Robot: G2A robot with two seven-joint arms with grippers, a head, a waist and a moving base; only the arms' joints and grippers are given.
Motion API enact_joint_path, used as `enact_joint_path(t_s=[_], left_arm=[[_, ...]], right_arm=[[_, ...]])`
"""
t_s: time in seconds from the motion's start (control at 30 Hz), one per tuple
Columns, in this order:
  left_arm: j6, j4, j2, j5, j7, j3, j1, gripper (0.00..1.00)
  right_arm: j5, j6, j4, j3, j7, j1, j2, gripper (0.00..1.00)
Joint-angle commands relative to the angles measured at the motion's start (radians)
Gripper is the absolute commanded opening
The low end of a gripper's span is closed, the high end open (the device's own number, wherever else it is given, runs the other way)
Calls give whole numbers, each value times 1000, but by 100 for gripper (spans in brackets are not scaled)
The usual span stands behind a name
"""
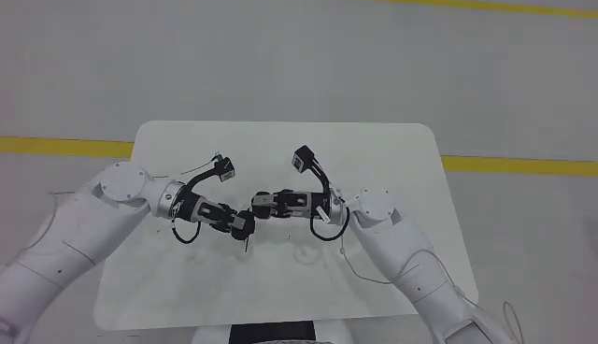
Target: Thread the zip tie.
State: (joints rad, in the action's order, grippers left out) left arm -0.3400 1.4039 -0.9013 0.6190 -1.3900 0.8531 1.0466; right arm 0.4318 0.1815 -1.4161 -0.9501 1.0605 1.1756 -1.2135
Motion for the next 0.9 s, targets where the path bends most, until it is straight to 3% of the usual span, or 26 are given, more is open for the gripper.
enact_joint_path(t_s=[0.0, 0.47, 0.57, 0.63, 0.87], left_arm=[[0, 0, 0, 0, 0, 0, 0, 0], [0, 0, 0, 0, 0, 0, 0, 0], [0, 0, 0, 0, 0, 0, 0, 0], [0, 0, 0, 0, 0, 0, 0, 0], [0, 0, 0, 0, 0, 0, 0, 0]], right_arm=[[-2, 1, -1, 1, 3, 0, 0, 13], [-14, -2, -4, 10, 8, -5, 2, 13], [-16, -2, -5, 12, 6, -6, 2, 10], [-18, -3, -5, 13, 3, -6, 2, 0], [-19, 1, -2, 13, -9, -5, 2, 0]])
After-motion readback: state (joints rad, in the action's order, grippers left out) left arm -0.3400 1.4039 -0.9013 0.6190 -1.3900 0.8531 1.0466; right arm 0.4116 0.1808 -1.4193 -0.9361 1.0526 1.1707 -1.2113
